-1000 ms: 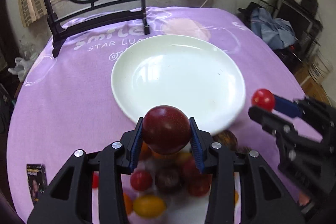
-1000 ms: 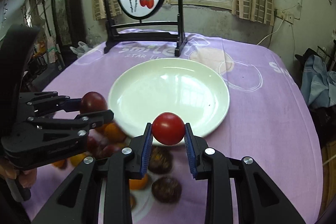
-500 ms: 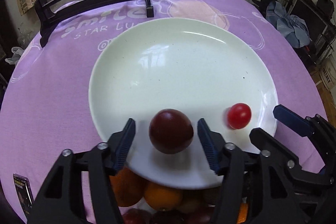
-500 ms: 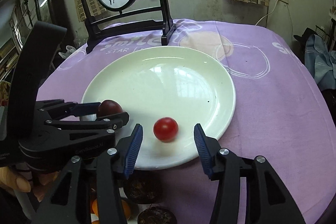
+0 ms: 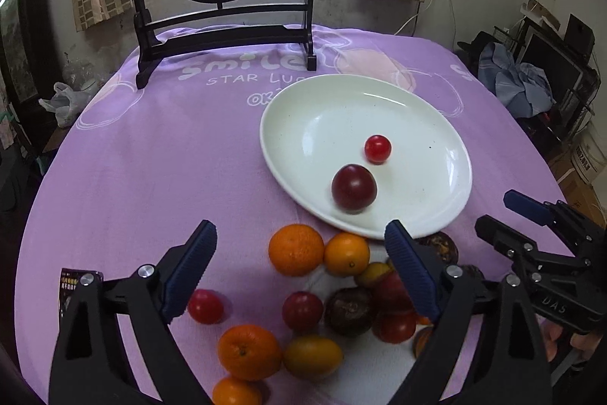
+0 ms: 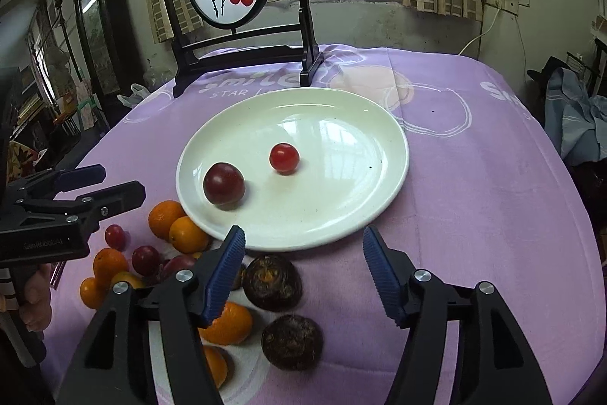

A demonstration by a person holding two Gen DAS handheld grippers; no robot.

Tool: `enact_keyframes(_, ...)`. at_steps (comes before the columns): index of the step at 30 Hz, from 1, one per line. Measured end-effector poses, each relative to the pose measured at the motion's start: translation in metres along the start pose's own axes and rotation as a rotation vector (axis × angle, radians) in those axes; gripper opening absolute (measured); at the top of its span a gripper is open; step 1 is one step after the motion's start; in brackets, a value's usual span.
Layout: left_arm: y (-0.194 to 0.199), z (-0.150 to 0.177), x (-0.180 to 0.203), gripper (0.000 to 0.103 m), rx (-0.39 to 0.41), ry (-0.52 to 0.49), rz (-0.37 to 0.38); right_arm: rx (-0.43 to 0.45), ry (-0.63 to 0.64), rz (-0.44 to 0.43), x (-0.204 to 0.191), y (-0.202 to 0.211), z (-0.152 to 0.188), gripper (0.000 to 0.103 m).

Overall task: Organize fruits
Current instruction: 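Withdraw both open tools from the plate back toward the pile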

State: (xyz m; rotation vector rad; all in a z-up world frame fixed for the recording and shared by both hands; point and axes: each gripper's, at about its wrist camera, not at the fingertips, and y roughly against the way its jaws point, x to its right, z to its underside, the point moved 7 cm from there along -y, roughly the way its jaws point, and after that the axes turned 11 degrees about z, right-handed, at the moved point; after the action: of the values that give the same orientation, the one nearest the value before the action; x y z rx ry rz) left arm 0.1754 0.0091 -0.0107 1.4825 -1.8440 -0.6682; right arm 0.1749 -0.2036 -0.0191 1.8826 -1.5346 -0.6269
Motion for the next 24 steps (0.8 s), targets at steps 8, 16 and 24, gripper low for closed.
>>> enact_keyframes(8, 0.029, 0.047, -0.005, 0.091, -0.002, 0.019, 0.006, -0.007, 0.006, 0.040, 0.010, 0.035, 0.046, 0.074)
enact_keyframes(16, 0.050, 0.091, -0.010, 0.092, -0.018, 0.036, -0.014, -0.051, -0.007, 0.029, 0.005, 0.053, 0.089, 0.076)
enact_keyframes(24, 0.063, 0.121, -0.019, 0.094, -0.024, 0.062, -0.038, -0.048, 0.017, 0.018, -0.004, 0.070, 0.106, 0.084)
